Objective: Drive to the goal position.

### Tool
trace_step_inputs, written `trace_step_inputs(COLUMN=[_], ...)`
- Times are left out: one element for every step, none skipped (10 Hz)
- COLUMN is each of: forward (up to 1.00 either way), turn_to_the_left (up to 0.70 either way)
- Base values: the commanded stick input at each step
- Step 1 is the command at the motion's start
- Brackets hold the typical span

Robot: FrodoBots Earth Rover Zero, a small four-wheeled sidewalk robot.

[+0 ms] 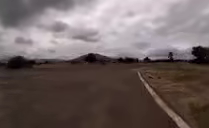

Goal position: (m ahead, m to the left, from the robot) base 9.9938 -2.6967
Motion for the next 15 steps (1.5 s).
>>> trace_step_inputs(forward=[0.5,0.5,0.5,0.5,0.5,0.5,0.5,0.5,0.5,0.5,0.5,0.5,0.5,0.5,0.5], turn_to_the_left=[0.0,0.0,0.0,0.0,0.0,0.0,0.0,0.0,0.0,0.0,0.0,0.0,-0.5,-0.5,-0.5])
